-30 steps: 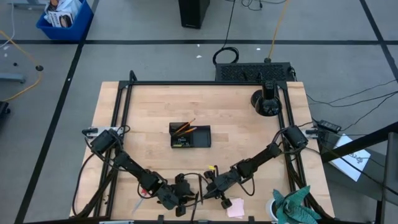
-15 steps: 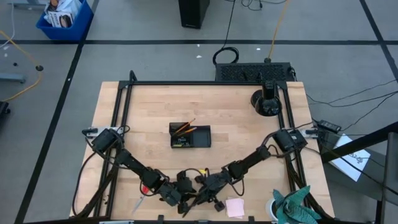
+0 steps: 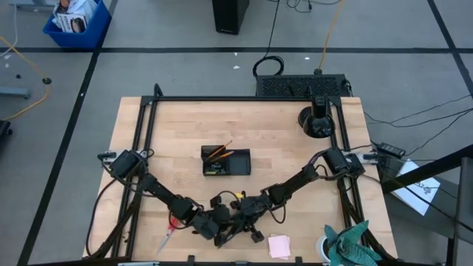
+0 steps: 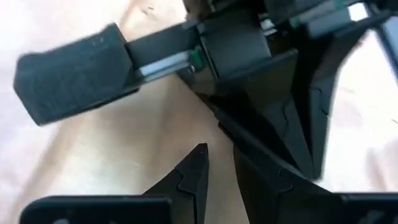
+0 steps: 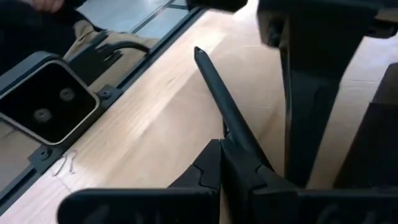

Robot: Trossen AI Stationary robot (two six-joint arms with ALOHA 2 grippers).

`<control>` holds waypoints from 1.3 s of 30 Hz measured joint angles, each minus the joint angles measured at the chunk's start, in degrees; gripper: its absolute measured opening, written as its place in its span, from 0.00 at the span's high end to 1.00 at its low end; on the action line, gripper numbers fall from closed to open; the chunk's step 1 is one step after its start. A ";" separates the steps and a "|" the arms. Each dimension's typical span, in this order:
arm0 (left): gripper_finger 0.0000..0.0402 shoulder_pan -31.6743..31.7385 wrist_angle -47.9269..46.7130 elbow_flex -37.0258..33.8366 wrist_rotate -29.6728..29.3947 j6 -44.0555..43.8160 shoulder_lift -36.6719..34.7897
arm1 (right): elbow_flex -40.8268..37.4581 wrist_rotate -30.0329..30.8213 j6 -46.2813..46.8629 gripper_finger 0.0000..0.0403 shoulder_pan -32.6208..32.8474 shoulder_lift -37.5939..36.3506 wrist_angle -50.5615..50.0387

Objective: Pick and place office supplies into organizer
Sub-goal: Put the black pen into the black desk organizer

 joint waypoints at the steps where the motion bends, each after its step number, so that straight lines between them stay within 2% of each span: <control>1: 0.78 0.33 -0.15 0.00 -0.10 0.15 0.00 | -0.02 0.05 0.30 1.00 -0.33 0.00 -0.07; 6: 0.78 1.29 -1.36 0.00 -2.78 0.25 0.07 | -0.10 0.35 2.89 1.00 -1.54 -0.02 -0.45; 13: 0.78 0.22 -3.10 0.00 -6.31 4.53 -0.88 | -0.09 2.40 0.98 1.00 -0.43 -2.28 -2.53; 29: 0.78 -1.28 -11.65 -0.03 -9.55 6.37 -7.25 | 0.04 6.15 0.78 1.00 2.84 -4.39 -7.39; 33: 0.78 -2.34 -12.17 0.02 -10.20 6.51 -7.34 | 0.09 7.51 1.65 1.00 4.06 -6.57 -13.30; 39: 0.78 -3.97 -13.93 0.02 -11.01 5.21 -7.34 | -0.13 14.03 1.80 1.00 6.91 -12.09 -25.01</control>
